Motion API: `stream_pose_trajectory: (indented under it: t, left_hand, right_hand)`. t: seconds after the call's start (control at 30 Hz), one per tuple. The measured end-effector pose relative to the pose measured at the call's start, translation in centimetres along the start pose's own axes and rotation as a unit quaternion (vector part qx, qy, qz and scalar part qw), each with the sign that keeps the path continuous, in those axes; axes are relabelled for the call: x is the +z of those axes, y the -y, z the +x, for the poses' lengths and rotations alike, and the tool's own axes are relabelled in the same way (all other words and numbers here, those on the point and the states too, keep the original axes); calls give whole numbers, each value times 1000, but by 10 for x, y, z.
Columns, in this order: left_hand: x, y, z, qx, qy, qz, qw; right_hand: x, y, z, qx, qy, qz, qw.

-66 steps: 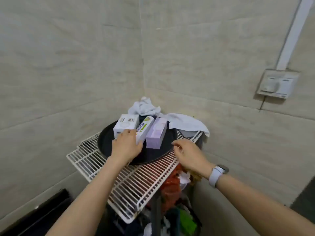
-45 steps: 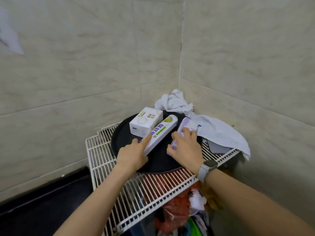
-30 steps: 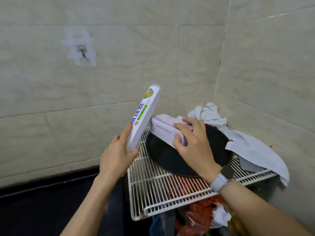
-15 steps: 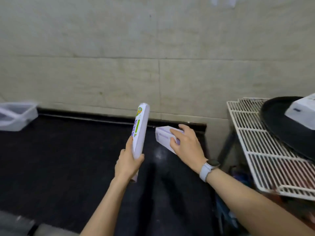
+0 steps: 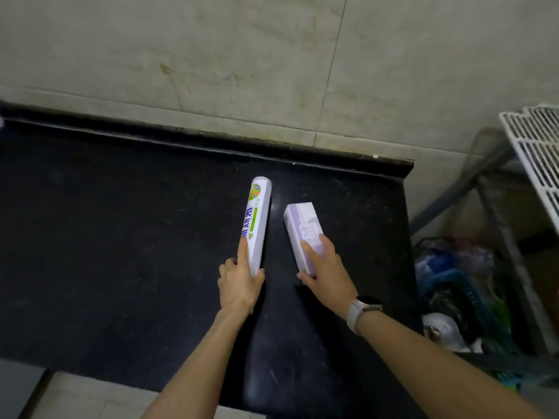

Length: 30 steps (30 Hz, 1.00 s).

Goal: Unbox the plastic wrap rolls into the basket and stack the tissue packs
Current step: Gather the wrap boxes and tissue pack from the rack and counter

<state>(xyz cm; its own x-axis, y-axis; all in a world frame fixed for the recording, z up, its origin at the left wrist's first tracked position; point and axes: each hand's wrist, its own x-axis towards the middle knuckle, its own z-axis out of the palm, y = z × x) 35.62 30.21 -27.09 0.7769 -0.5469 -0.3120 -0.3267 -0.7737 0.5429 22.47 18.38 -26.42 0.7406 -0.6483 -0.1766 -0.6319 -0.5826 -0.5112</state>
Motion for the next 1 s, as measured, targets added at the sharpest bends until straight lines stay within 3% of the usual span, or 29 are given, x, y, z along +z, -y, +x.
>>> stream_pose_trajectory:
  t: [0.2,0.43,0.6,0.77,1.0]
  left_hand:
    - [6,-10,26,38,20,-6,999]
    - [-9,-25,29,64,91,72,991]
    - [-39,-92,29,156,-25,0,987]
    - [-48,-216,16,337,-81,-35,937]
    - [-6,-378,-20,514,-40,-34,856]
  right_hand:
    - [3,16,50,-1,63,52,997]
    - [-27,14,51,-19,122,42,991]
    - [-101,11,36,-9,71,58,996]
    - [-222,-16,7,2,-39,36,999]
    - [-370,-117,-58,67,-302,3,951]
